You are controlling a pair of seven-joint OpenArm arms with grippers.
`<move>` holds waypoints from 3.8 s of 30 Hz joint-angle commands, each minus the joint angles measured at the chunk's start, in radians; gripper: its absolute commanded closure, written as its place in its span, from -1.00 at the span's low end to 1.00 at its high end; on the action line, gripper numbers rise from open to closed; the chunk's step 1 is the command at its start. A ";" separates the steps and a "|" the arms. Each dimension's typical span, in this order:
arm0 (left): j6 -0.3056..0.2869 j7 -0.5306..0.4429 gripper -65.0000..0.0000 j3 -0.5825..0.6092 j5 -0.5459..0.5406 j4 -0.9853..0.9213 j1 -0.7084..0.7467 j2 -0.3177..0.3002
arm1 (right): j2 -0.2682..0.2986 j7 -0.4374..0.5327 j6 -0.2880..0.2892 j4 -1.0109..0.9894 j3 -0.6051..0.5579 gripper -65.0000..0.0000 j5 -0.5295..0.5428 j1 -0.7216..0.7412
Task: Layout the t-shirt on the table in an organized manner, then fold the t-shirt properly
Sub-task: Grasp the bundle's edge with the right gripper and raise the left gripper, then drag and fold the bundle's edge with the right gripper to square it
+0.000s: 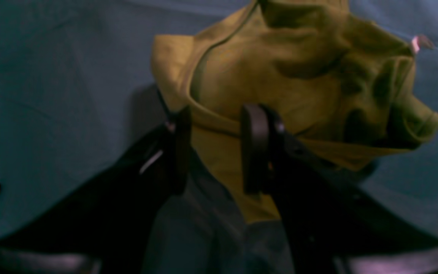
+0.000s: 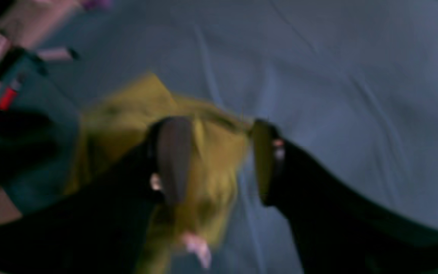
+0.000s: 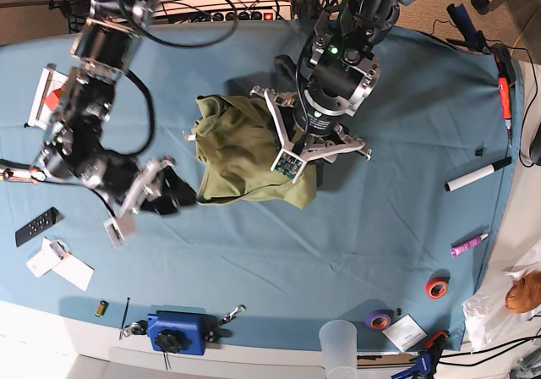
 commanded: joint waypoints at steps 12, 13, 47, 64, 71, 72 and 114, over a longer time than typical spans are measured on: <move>0.003 -0.049 0.37 0.000 -0.001 0.004 -0.011 0.009 | 0.075 0.068 -0.025 -0.128 0.072 0.09 0.081 -0.098; 0.003 -0.048 0.37 0.000 0.000 0.004 -0.011 0.008 | 0.076 0.059 -0.024 -0.179 0.075 0.09 0.116 -0.094; 0.003 -0.047 0.36 0.000 -0.001 0.004 -0.011 0.008 | 0.079 0.020 0.001 -0.716 0.080 0.09 0.537 0.095; 0.003 -0.052 0.37 0.000 0.000 0.004 -0.011 0.008 | 0.064 0.020 -0.009 -0.583 -0.248 0.09 0.318 0.095; 0.003 -0.053 0.37 0.000 -0.001 0.004 -0.011 0.008 | 0.003 0.020 -0.043 -0.396 -0.254 0.09 0.211 0.079; 0.004 -0.053 0.37 0.000 0.000 0.004 -0.012 0.008 | -0.006 0.020 -0.043 -0.369 -0.254 0.09 0.198 0.072; 0.040 -0.010 0.37 0.000 0.000 0.240 0.194 -0.017 | 0.128 0.020 0.001 -0.393 -0.612 1.00 -0.122 0.436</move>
